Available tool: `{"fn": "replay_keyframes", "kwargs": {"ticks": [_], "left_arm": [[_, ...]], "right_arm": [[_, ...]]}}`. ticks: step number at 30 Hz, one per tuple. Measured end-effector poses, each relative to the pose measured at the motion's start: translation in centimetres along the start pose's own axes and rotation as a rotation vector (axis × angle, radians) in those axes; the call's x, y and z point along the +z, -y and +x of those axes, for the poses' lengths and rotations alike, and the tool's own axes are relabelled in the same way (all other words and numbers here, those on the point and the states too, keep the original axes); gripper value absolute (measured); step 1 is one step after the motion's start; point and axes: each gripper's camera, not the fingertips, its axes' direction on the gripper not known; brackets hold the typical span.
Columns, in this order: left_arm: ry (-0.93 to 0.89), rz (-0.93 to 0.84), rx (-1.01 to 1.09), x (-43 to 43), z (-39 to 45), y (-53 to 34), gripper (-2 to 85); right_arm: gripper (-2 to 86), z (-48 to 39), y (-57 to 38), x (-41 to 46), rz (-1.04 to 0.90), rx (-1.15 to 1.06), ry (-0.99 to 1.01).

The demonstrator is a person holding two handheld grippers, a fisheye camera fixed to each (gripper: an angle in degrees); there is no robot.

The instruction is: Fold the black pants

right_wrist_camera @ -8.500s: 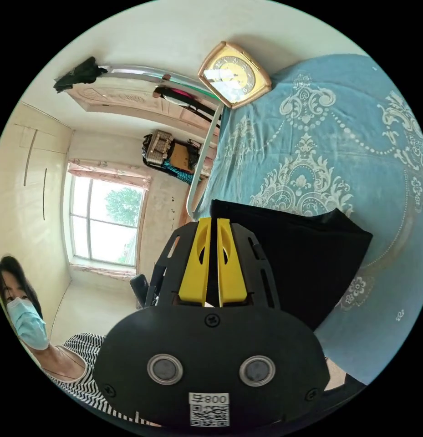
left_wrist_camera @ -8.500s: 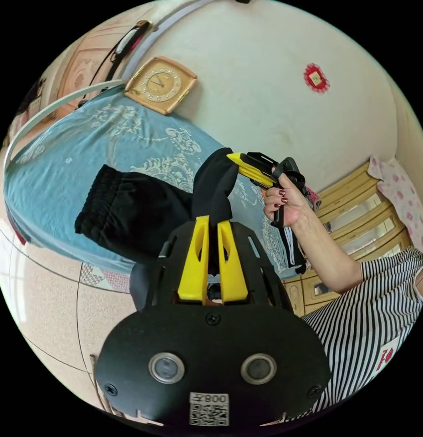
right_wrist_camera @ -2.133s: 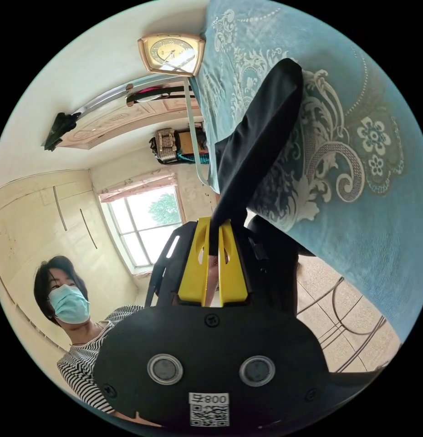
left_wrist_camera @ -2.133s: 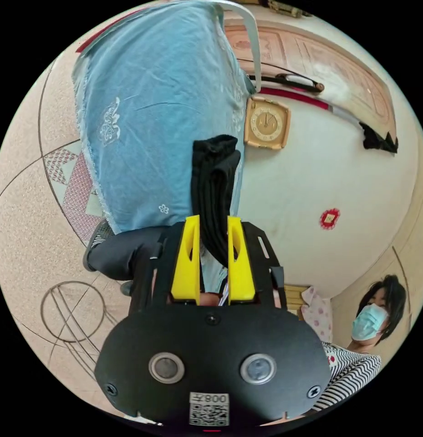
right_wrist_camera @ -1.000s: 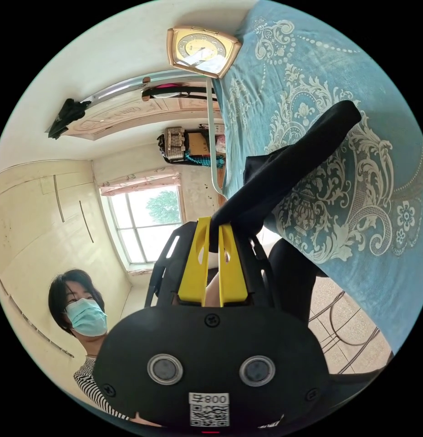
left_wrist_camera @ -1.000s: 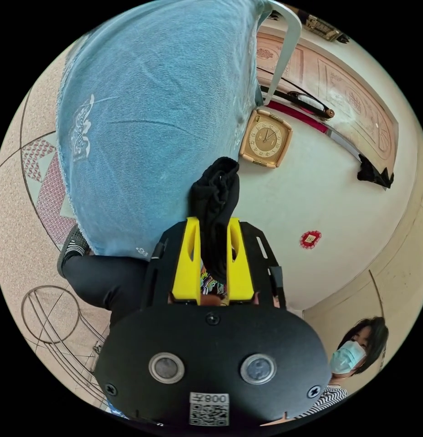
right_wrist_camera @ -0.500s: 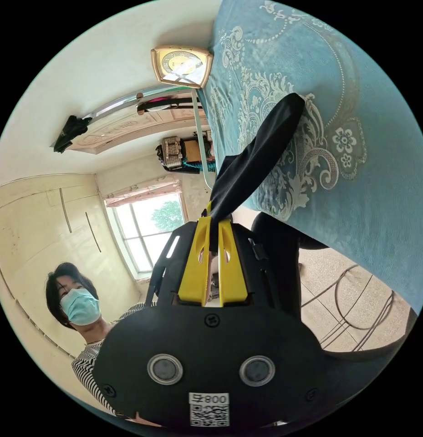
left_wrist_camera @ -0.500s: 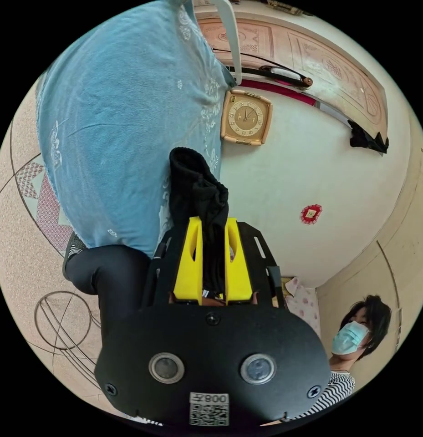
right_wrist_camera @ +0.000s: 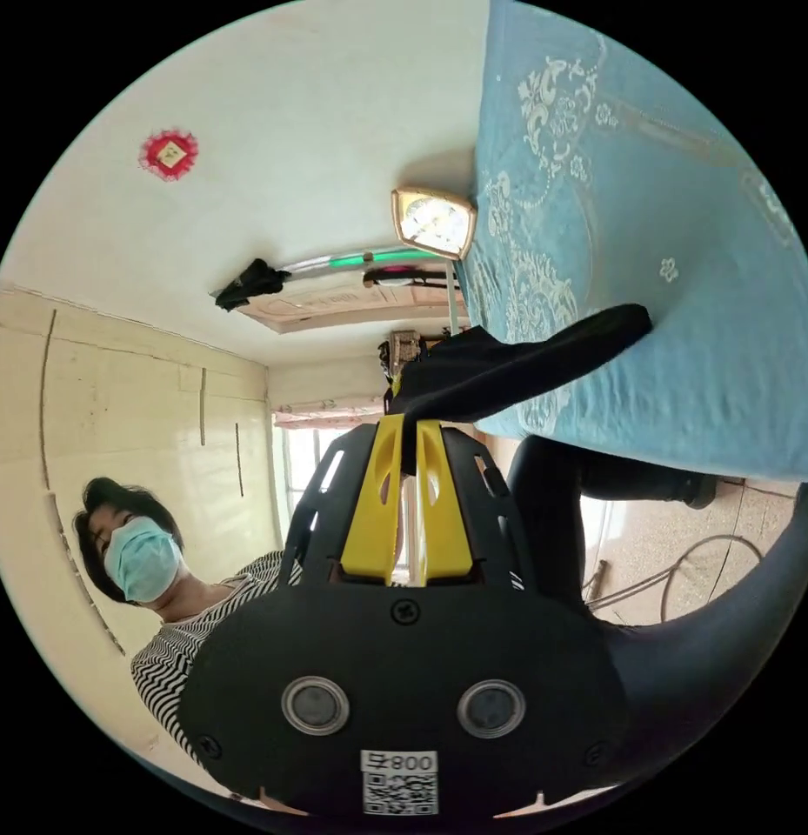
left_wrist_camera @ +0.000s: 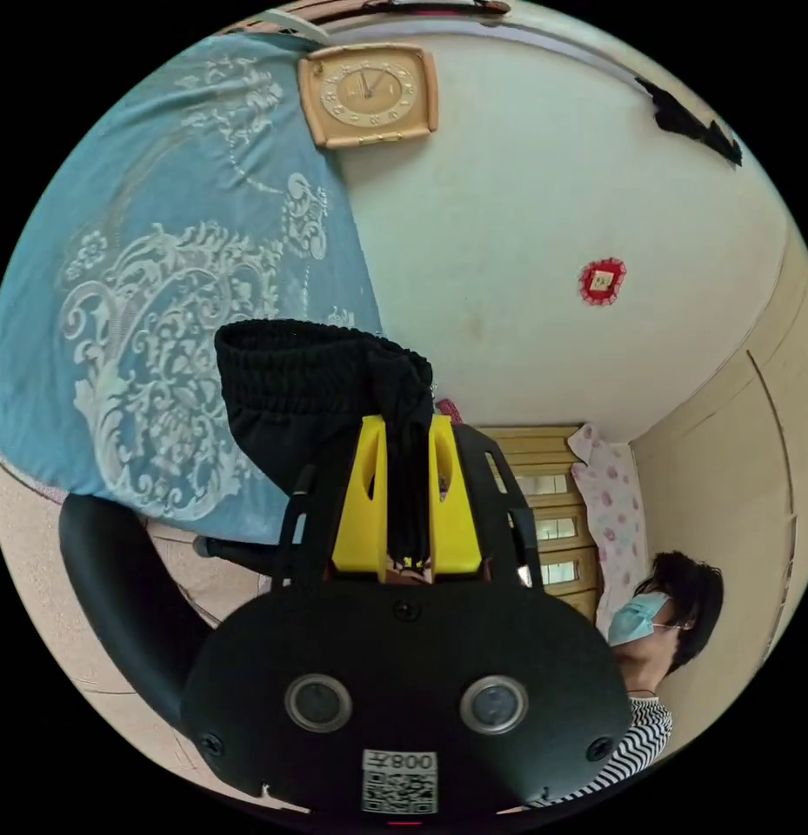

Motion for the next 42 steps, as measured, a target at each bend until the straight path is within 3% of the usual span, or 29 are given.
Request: {"fn": "replay_keyframes", "kwargs": {"ticks": [5, 13, 18, 20, 26, 30, 35, 42], "left_arm": [[-0.048, -0.251, 0.153, 17.2, 12.4, 4.6, 7.9], [-0.229, -0.576, 0.318, 46.8, 30.6, 5.2, 7.9], [-0.273, -0.737, 0.401, 61.1, 37.6, 2.7, 7.8], [-0.213, -0.811, 0.389, 66.8, 37.9, 1.7, 7.8], [0.218, -0.962, 0.304, 75.5, 33.6, 1.5, 7.9], [0.135, -0.935, 0.257, 76.7, 35.4, 2.6, 8.0], [0.091, -0.983, 0.421, 81.0, 42.9, 1.1, 8.2], [0.192, -0.957, 0.387, 82.9, 46.6, -0.3, 9.1]], "right_arm": [[1.6, -5.1, -3.9, -14.9, 0.24, -0.155, 0.016], [0.9, -17.1, -13.3, -40.3, 0.659, -0.423, -0.216], [0.8, -17.9, -19.1, -49.7, 0.836, -0.459, -0.256], [0.8, -15.9, -20.7, -52.0, 0.874, -0.417, -0.262], [0.7, -2.0, -21.8, -54.3, 0.834, -0.038, -0.197], [0.7, 1.1, -23.1, -54.8, 0.847, -0.058, -0.063], [0.6, -1.4, -24.0, -56.7, 0.829, -0.101, -0.18], [0.2, -2.1, -24.6, -57.6, 0.779, -0.024, -0.357]]}}
